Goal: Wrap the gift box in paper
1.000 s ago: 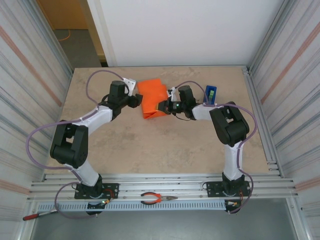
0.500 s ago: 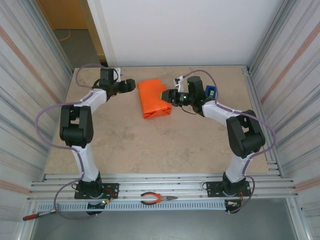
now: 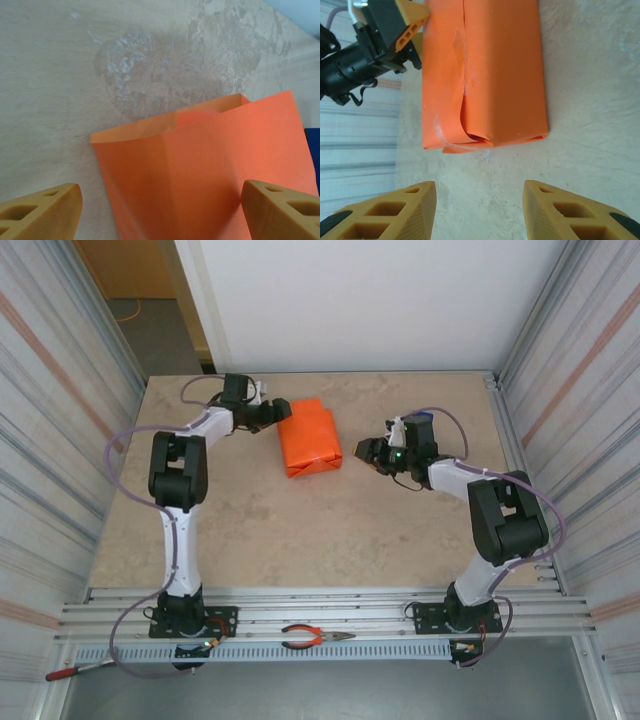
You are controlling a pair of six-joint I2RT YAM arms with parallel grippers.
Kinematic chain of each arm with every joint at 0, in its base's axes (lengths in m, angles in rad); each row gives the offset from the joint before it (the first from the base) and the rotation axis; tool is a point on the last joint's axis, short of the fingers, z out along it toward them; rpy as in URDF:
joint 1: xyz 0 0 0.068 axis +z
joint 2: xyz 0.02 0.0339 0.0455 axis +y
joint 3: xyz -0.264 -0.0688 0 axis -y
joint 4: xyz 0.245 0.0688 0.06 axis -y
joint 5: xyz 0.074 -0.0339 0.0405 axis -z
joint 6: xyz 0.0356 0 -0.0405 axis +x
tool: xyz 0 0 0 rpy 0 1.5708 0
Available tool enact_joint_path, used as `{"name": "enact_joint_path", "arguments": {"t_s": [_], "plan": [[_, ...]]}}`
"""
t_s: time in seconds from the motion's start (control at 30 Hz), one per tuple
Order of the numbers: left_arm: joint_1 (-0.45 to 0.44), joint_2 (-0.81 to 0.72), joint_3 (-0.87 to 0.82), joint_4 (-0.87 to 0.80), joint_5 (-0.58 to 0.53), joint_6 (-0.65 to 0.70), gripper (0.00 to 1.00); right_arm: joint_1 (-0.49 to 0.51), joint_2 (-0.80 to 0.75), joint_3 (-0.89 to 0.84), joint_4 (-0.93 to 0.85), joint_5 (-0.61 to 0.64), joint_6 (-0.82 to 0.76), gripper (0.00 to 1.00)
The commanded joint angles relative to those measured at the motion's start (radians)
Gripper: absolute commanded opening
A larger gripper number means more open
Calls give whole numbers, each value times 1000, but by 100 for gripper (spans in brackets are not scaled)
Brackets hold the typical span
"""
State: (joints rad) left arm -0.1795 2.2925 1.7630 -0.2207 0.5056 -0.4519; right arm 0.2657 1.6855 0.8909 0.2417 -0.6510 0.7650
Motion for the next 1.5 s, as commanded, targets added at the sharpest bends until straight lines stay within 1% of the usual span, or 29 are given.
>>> {"name": "enact_joint_path", "arguments": {"t_s": [0.0,0.03,0.13,0.23,0.27,0.3,0.37,0.53,0.73,0.83,0.9,1.03,1.13,1.27,1.37,1.47], "plan": [[-21,54,92,-78,43,-13,75,-15,-68,-22,3,6,-35,48],[-24,69,112,-80,62,-17,67,-18,-77,-28,-2,6,-39,49],[-35,99,141,-72,102,-12,35,-32,-102,-43,-25,12,-51,49],[-50,74,138,-47,115,8,8,-43,-125,-55,-38,14,-59,49],[-55,56,130,-31,116,11,2,-45,-130,-56,-43,13,-59,49],[-60,32,111,-2,116,11,0,-48,-135,-55,-46,13,-61,49],[-72,-34,49,68,101,4,0,-51,-136,-50,-51,9,-64,49],[-121,-268,-201,334,50,14,0,-65,-123,-17,-51,-16,-59,50],[-206,-477,-504,627,-30,122,0,-79,-116,5,-22,-31,-55,51],[-238,-534,-625,751,-32,180,3,-83,-124,-12,40,-45,-46,51],[-255,-560,-693,817,-4,223,5,-84,-135,-31,74,-51,-42,52],[-291,-613,-791,841,-17,304,7,-79,-181,-83,131,-61,-36,54],[-301,-637,-859,880,-24,314,7,-53,-245,-129,135,-26,-64,63],[-302,-661,-915,924,-36,305,8,27,-289,-108,34,72,-166,78],[-301,-670,-928,931,-41,300,10,77,-283,-62,-47,164,-233,84],[-301,-679,-939,940,-50,286,13,96,-261,-23,-84,243,-253,85]]}}
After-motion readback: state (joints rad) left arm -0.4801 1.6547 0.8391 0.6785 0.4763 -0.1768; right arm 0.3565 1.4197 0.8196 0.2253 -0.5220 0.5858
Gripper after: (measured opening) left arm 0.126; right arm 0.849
